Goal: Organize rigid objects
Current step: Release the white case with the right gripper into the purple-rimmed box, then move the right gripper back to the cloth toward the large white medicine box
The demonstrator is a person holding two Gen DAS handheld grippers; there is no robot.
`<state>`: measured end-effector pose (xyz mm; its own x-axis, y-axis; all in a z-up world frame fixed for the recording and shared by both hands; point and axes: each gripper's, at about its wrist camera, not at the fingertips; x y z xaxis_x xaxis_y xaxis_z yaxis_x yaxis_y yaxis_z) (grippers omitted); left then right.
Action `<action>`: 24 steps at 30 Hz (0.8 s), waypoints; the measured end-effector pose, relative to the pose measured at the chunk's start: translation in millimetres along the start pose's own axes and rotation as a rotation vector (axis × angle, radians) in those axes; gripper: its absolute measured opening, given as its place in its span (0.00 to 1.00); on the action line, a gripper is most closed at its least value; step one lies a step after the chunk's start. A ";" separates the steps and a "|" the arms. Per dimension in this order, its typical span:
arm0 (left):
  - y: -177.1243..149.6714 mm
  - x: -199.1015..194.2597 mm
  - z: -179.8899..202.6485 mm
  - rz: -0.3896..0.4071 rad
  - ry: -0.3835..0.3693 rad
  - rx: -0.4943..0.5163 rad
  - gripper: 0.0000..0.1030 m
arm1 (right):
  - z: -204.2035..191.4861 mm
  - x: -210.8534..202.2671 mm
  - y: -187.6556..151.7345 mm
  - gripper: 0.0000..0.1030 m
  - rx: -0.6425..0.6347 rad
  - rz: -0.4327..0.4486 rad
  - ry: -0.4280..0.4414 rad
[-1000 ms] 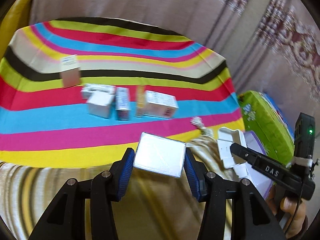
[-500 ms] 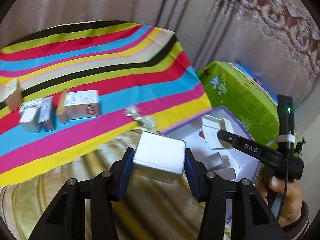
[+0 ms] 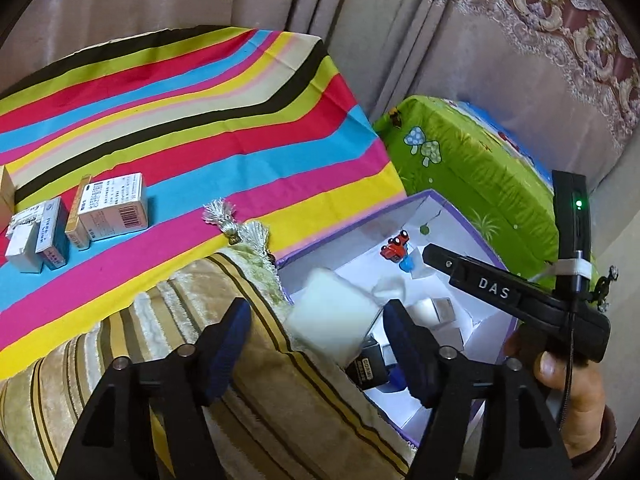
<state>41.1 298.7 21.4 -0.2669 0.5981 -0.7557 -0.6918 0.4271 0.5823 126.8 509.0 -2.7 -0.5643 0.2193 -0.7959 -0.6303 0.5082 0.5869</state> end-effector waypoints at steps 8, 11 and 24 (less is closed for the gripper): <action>-0.6 -4.1 -5.4 0.017 0.025 -0.015 0.69 | -7.0 -2.7 1.5 0.69 -0.020 -0.007 0.011; -0.8 -7.1 -8.7 0.024 0.034 -0.024 0.69 | -10.8 -3.7 1.5 0.69 -0.029 -0.011 0.015; 1.6 -32.4 -60.1 0.072 0.074 -0.138 0.69 | -66.5 -11.8 0.9 0.69 -0.171 -0.001 0.056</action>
<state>8.3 239.3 28.8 -0.3646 0.5697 -0.7366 -0.7532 0.2847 0.5930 97.4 451.4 17.2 -0.5897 0.1699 -0.7896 -0.7096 0.3578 0.6070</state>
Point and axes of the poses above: each gripper's, at about its wrist camera, not at the fingertips, and x roughly the way its jaws point, z to its right, y to its top, and after that the axes turned 3 degrees about -x, right-handed
